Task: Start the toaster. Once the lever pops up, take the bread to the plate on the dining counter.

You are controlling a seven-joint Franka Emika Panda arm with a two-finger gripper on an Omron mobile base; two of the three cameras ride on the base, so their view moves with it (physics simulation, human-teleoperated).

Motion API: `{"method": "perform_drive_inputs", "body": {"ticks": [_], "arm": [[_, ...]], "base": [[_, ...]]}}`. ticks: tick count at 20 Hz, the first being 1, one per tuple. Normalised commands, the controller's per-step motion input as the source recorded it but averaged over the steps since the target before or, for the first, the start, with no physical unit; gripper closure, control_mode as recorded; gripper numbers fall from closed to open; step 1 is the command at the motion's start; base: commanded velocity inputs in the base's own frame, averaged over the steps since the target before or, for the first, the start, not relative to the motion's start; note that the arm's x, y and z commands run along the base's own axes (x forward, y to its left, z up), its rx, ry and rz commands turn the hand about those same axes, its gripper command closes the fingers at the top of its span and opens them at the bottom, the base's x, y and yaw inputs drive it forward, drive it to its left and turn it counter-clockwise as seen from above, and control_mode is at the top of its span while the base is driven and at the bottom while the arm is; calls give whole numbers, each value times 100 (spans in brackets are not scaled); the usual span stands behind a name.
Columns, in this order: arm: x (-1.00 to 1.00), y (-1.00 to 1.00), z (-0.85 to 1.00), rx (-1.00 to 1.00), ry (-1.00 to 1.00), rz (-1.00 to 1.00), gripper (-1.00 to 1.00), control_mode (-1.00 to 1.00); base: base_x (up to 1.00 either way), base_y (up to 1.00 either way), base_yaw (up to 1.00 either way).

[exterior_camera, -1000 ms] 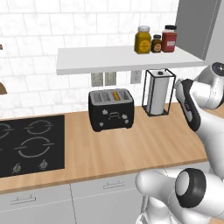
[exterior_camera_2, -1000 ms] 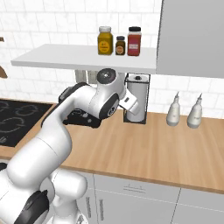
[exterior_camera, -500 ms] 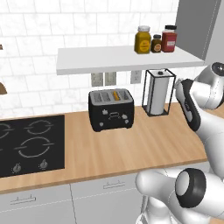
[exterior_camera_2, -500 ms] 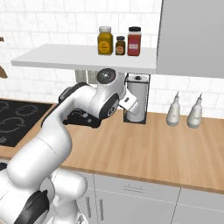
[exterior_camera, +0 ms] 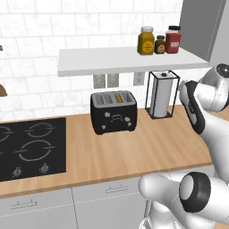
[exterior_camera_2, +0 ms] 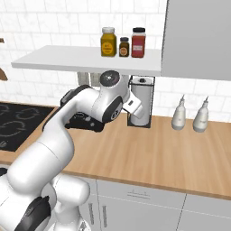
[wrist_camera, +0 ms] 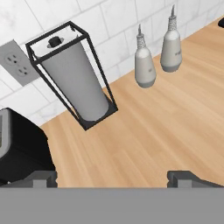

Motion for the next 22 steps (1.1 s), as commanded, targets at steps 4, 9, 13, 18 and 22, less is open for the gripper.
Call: {"method": "perform_drive_inputs", "body": {"ticks": [4,9,13,18,22], "arm": [[0,0,0,0,0,0,-100,-100],[0,0,0,0,0,0,-100,-100],[0,0,0,0,0,0,-100,-100],[0,0,0,0,0,0,-100,-100],[0,0,0,0,0,0,-100,-100]], "base": [[0,0,0],[0,0,0],[0,0,0],[0,0,0],[0,0,0]]}}
